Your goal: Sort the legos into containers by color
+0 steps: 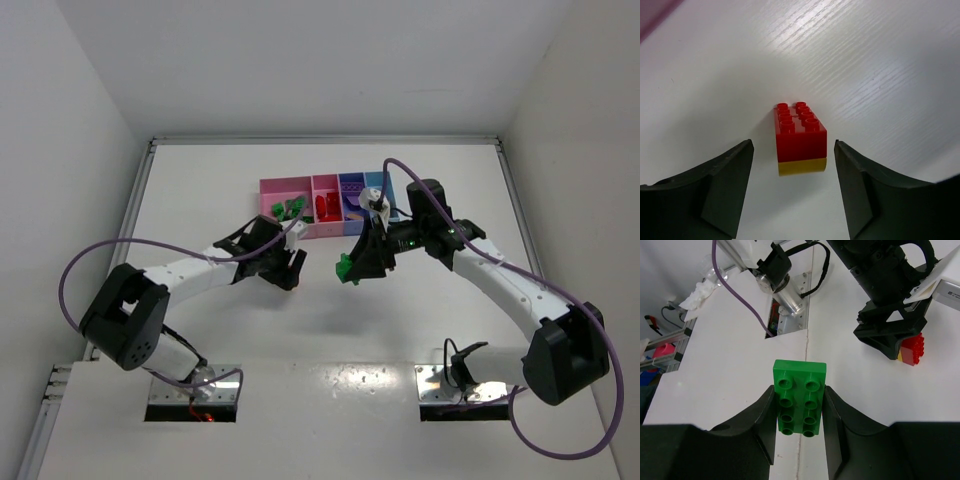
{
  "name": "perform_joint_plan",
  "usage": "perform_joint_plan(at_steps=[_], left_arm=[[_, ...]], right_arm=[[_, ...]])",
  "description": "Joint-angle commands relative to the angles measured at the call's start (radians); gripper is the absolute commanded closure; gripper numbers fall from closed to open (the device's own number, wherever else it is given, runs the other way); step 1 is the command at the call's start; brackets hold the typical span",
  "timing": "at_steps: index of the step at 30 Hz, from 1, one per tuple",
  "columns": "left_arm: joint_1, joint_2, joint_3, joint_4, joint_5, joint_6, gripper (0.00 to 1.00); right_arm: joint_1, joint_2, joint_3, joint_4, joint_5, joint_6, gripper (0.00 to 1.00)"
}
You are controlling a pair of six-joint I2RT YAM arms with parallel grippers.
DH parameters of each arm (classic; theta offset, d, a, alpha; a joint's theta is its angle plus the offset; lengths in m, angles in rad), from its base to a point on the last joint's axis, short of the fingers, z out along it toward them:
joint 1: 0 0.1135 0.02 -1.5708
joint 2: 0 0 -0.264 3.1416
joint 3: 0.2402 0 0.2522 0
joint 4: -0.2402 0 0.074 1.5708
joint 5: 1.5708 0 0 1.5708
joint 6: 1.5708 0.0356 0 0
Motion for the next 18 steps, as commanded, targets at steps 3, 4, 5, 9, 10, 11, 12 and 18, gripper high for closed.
perform_joint_plan(at_steps=[3,4,5,9,10,11,12,18], left_arm=[[-0.006,-0.047,0.032,0.017,0.066,0.005,0.27],[-0.006,-0.061,0.032,0.017,0.075,0.014,0.27],[-0.006,-0.075,0.032,0.017,0.094,0.014,0.27],[-0.006,-0.174,0.023,0.017,0.158,0.043,0.25],[-0.006,-0.197,0.023,0.017,0.178,0.043,0.25],[-0.006,-0.223,0.014,0.017,0.198,0.061,0.25],[0.003,-0.280,0.014,0.003,0.253,0.083,0.25],[0.069,-0.356,0.024,-0.052,0.838,0.190,0.25]], right_arm=[[-0.002,-0.026,0.010,0.015,-0.020,-0.038,1.00],[-0.002,-0.026,0.010,0.015,-0.020,-0.038,1.00],[-0.002,-0.026,0.001,0.015,-0.020,-0.038,1.00],[-0.002,-0.026,0.001,0.015,-0.020,-0.038,1.00],[-0.002,-0.026,0.001,0.015,-0.020,-0.038,1.00],[-0.002,-0.026,-0.008,0.029,-0.020,-0.038,1.00],[-0.011,-0.026,-0.008,0.029,-0.020,-0.025,1.00],[-0.040,-0.005,-0.027,0.185,-0.131,0.092,1.00]])
